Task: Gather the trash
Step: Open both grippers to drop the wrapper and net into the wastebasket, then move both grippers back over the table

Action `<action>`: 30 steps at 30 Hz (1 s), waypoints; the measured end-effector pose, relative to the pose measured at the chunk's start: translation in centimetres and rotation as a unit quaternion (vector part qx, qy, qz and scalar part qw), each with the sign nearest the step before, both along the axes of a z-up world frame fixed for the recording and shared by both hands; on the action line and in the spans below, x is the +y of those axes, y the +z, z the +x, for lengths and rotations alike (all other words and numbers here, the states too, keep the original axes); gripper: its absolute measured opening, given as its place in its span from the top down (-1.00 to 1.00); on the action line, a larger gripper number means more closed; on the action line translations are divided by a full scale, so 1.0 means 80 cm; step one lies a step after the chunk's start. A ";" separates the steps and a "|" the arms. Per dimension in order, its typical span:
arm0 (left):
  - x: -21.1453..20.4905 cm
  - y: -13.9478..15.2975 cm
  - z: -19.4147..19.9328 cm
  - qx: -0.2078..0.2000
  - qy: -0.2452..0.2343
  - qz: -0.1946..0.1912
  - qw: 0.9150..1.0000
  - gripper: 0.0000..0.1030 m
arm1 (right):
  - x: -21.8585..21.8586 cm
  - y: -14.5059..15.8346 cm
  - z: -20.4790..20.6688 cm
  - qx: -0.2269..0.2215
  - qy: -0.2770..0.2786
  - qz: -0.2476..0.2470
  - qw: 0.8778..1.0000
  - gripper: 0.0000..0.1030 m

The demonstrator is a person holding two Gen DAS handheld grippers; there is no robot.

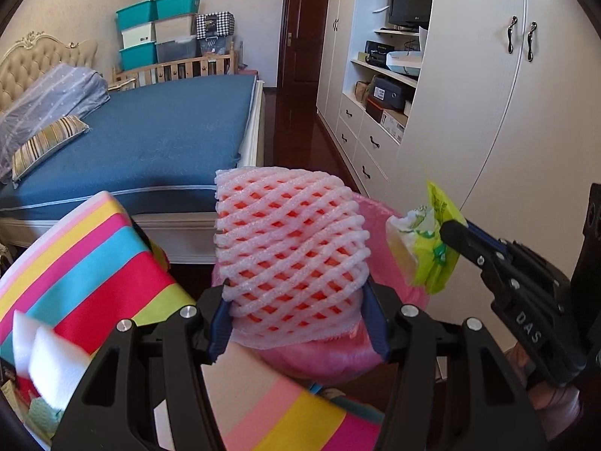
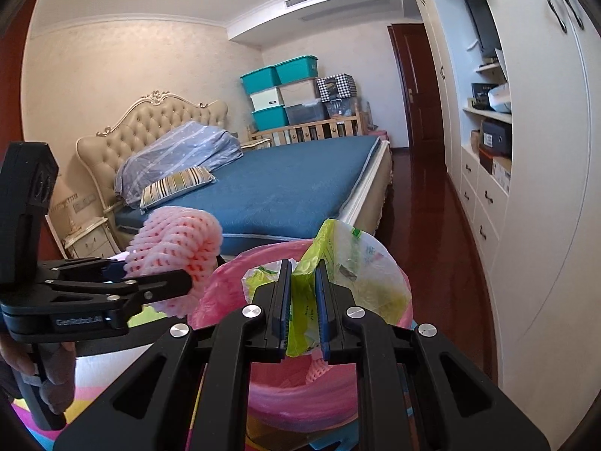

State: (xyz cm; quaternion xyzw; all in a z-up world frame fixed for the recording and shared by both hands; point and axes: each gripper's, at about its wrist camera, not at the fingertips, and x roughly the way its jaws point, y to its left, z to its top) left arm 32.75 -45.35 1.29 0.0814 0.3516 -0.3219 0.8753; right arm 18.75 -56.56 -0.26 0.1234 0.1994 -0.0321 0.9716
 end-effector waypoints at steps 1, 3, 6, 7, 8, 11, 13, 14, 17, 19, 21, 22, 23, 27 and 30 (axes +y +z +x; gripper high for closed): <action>-0.005 -0.001 0.005 0.002 0.000 -0.001 1.000 -0.11 | -0.003 -0.002 0.005 0.002 0.001 0.000 1.000 0.74; -0.009 -0.004 0.013 0.008 0.003 -0.007 1.000 -0.12 | -0.005 -0.006 0.011 0.005 0.002 0.001 1.000 0.74; -0.015 -0.012 0.026 0.020 0.010 -0.011 1.000 -0.18 | -0.007 -0.012 0.016 0.007 0.008 0.008 1.000 0.73; -0.017 -0.016 0.031 0.025 0.010 -0.014 1.000 -0.20 | -0.006 -0.013 0.019 0.007 0.010 0.006 1.000 0.71; -0.017 -0.020 0.035 0.030 0.010 -0.016 0.999 -0.21 | 0.000 -0.014 0.019 0.009 0.012 0.002 1.000 0.71; -0.010 -0.030 0.041 0.031 0.021 -0.018 0.999 -0.36 | -0.001 -0.022 0.018 0.013 0.017 0.001 1.000 0.16; 0.000 -0.031 0.045 0.024 0.037 -0.018 0.999 -0.49 | -0.004 -0.023 0.009 0.002 0.005 0.007 1.000 -0.50; 0.004 -0.032 0.046 0.023 0.043 -0.017 0.999 -0.55 | -0.006 -0.023 0.005 -0.003 0.005 0.012 1.000 -0.50; 0.028 -0.034 0.045 0.026 0.060 -0.019 0.998 -0.69 | -0.009 -0.020 -0.008 -0.010 0.000 0.018 1.000 -0.50; 0.043 -0.034 0.041 0.030 0.070 -0.018 0.997 -0.86 | -0.004 -0.014 -0.017 -0.012 -0.001 0.014 1.000 -0.50; 0.061 -0.033 0.030 0.020 0.083 -0.008 0.996 -0.90 | 0.004 -0.007 -0.025 -0.013 -0.002 0.008 1.000 -0.50; 0.069 -0.031 0.023 0.015 0.086 -0.007 0.996 -0.91 | 0.015 -0.003 -0.033 -0.016 -0.002 0.000 1.000 -0.50; 0.077 -0.030 0.018 0.010 0.087 -0.007 0.996 -0.91 | 0.019 0.000 -0.035 -0.015 -0.002 -0.005 1.000 -0.51; 0.126 -0.023 -0.011 0.001 0.105 -0.010 0.994 -0.91 | 0.054 0.004 -0.047 0.007 -0.004 -0.030 1.000 -0.65; 0.170 -0.019 -0.035 0.010 0.107 -0.030 0.994 -0.91 | 0.081 0.000 -0.052 0.023 0.008 -0.042 0.999 -0.65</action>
